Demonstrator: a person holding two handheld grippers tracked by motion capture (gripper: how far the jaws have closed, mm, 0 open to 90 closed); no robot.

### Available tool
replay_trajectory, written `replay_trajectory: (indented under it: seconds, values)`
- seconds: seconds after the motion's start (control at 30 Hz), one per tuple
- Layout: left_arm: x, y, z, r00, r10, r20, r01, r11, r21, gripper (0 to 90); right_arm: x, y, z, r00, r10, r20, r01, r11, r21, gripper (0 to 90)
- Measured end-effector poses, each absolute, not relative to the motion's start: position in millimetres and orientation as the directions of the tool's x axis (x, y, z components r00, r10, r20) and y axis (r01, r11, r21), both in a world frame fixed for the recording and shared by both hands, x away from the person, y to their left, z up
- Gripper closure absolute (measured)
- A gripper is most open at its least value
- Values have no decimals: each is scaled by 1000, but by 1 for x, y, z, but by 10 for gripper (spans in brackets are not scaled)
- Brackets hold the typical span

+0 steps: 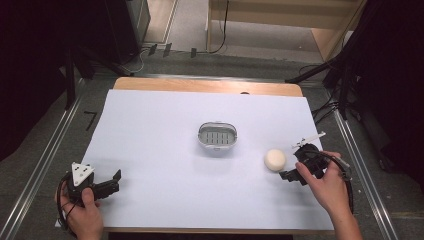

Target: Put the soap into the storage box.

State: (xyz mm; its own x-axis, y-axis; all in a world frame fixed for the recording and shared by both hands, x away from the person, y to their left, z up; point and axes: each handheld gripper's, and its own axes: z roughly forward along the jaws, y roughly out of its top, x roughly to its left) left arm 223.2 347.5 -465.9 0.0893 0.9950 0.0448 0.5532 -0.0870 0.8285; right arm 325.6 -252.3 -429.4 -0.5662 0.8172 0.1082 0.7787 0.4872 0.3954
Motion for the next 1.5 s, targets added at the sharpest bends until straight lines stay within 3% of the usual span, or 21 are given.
replay_trajectory:
  seconds: [0.4, 0.9, 1.0, 1.5]
  values:
    - [223, 347, -466, 89, 995, 46, 556, -88, 827, 1, 331, -242, -431, -579, 806, 123, 768, 488, 415, 91]
    - [224, 348, -466, 90, 995, 41, 557, -84, 826, 1, 343, -228, -447, -529, 837, 139, 799, 436, 414, 95]
    - [223, 348, -466, 90, 995, 41, 557, -84, 826, 1, 347, -224, -449, -484, 861, 154, 821, 385, 421, 188]
    - [224, 347, -466, 90, 995, 48, 559, -91, 824, 1, 350, -218, -453, -452, 883, 127, 826, 361, 432, 237]
